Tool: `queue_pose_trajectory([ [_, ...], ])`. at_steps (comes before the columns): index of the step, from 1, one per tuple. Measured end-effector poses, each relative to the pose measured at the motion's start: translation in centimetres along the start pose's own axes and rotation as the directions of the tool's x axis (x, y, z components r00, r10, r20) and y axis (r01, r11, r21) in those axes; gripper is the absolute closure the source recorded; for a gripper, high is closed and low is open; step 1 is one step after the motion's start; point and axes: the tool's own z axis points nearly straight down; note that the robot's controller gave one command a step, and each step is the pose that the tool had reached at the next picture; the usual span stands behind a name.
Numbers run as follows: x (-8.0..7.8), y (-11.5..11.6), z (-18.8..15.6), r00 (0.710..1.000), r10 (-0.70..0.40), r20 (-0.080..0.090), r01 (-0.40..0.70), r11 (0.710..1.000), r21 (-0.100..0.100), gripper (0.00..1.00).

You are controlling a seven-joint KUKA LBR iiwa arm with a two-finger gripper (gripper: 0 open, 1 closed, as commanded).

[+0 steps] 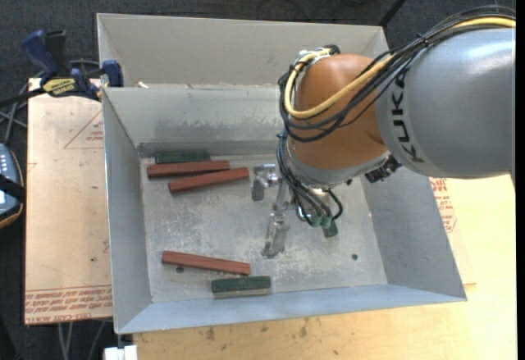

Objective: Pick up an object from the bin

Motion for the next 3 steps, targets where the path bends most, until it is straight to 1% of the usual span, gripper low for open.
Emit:
queue_pose_trajectory([
  [1,-0.2,-0.1,-0.4,1.000,0.003,0.008,-0.003,1.000,-0.001,0.00],
  [2,0.7,3.0,5.4,1.000,-0.024,0.014,0.024,1.000,-0.001,0.00],
  [3,1.2,4.3,9.1,1.000,-0.003,0.003,0.003,1.000,0.000,0.00],
])
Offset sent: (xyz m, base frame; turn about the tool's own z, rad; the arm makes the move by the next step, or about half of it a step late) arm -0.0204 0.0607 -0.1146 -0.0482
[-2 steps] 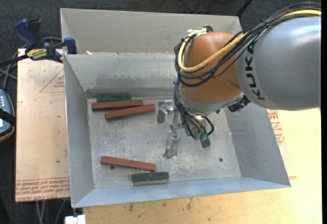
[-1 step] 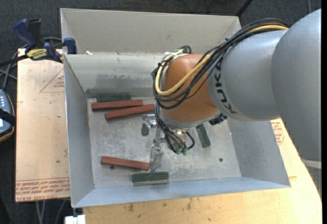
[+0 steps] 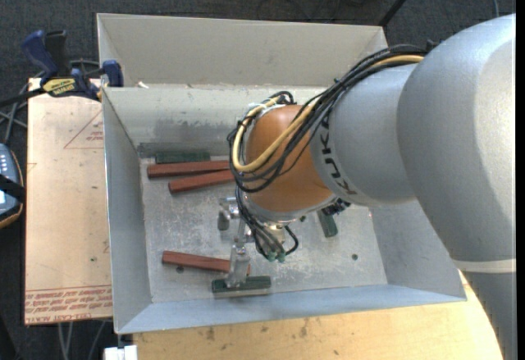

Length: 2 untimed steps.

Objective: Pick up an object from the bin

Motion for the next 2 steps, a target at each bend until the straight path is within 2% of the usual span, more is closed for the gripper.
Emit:
queue_pose_trajectory([
  [1,-0.3,2.9,-1.9,1.000,-0.004,0.005,0.004,1.000,-0.001,0.00],
  [2,1.6,3.8,1.8,0.993,0.115,0.006,-0.115,0.993,-0.002,0.00],
])
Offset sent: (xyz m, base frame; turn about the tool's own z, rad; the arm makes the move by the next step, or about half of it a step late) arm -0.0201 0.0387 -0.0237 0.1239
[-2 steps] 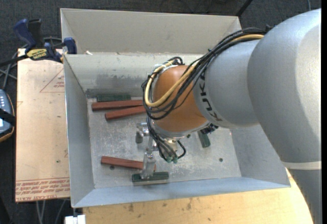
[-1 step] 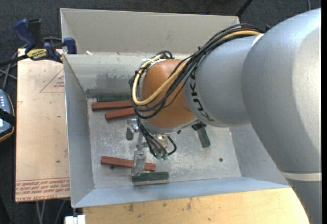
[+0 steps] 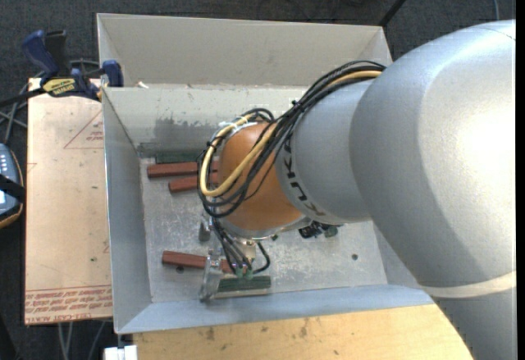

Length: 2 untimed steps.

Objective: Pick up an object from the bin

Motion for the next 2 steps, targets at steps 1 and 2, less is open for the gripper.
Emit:
queue_pose_trajectory([
  [1,-0.49,0.50,0.60,0.998,-0.067,0.000,0.067,0.998,0.001,1.00],
  [2,-0.51,0.52,0.59,0.998,-0.067,0.001,0.067,0.998,0.000,1.00],
])
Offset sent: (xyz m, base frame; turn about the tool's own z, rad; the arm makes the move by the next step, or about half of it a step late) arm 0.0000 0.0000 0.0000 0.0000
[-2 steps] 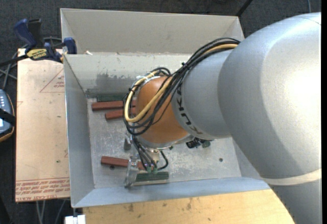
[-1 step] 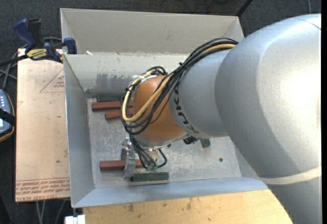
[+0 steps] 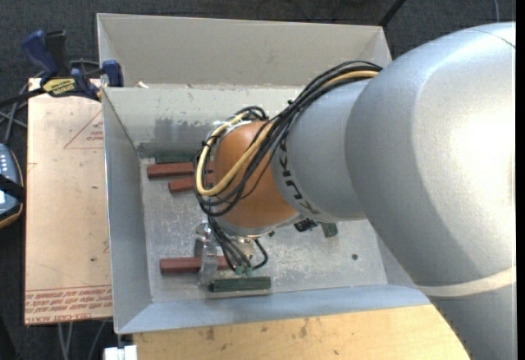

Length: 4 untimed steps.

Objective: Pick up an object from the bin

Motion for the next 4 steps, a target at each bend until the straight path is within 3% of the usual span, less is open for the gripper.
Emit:
queue_pose_trajectory([
  [2,0.4,-0.1,-2.2,1.000,0.001,-0.013,-0.001,1.000,0.005,1.00],
  [4,0.0,0.0,-6.5,1.000,0.001,-0.001,-0.001,1.000,0.000,1.00],
])
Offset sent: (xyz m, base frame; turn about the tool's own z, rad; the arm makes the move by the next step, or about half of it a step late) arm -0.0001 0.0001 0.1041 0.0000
